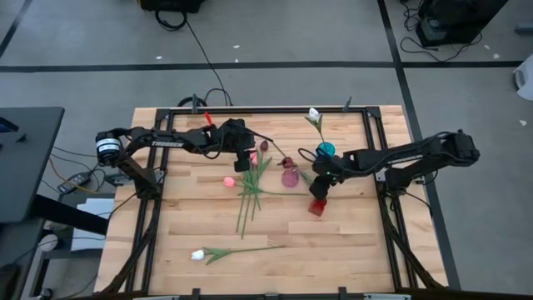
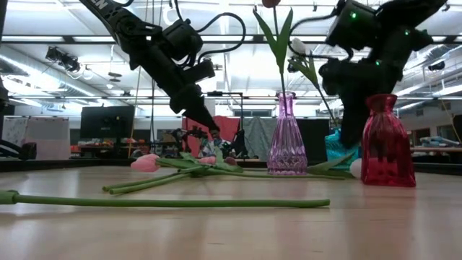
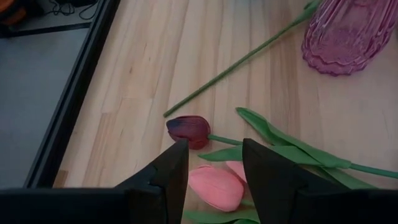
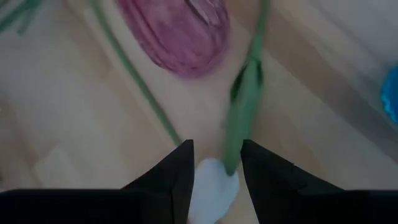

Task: Sort flowers into vase by color
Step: Put the white flower into the blue vase

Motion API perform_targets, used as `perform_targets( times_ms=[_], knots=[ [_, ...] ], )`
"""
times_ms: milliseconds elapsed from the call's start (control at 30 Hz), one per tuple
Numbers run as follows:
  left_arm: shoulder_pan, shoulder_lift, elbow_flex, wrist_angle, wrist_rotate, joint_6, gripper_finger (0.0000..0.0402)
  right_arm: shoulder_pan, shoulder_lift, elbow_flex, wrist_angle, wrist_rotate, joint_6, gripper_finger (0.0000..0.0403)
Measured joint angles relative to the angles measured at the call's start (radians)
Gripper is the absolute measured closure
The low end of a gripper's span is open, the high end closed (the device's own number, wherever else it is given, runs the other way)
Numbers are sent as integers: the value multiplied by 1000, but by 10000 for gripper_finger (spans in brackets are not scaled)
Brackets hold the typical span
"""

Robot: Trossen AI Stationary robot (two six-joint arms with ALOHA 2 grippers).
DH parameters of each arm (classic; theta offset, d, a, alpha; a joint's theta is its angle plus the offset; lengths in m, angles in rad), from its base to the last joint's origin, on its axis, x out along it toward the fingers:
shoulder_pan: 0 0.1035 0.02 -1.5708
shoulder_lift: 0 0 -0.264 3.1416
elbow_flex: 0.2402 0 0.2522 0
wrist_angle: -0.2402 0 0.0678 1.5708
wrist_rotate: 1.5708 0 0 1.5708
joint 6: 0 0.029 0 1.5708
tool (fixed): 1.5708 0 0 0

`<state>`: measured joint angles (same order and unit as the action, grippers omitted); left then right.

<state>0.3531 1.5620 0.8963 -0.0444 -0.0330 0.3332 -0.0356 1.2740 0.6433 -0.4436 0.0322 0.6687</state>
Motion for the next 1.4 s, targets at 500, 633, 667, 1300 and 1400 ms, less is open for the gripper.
perform_targets(
  times_ms=[500,633,667,1300,1400],
  knots=[
    [0,0,0,-51,0,-2,246,96,-206,-16,-75,101,-111,279],
    [0,0,0,-53,0,-4,246,121,-277,-137,16,130,-123,281],
    [0,0,0,-53,0,-4,246,127,-287,-171,56,132,-122,281],
    [0,0,0,-59,0,-23,246,333,-87,-380,725,241,3,282],
    [0,0,0,-59,0,-24,246,363,-33,-374,781,281,23,282]
  ],
)
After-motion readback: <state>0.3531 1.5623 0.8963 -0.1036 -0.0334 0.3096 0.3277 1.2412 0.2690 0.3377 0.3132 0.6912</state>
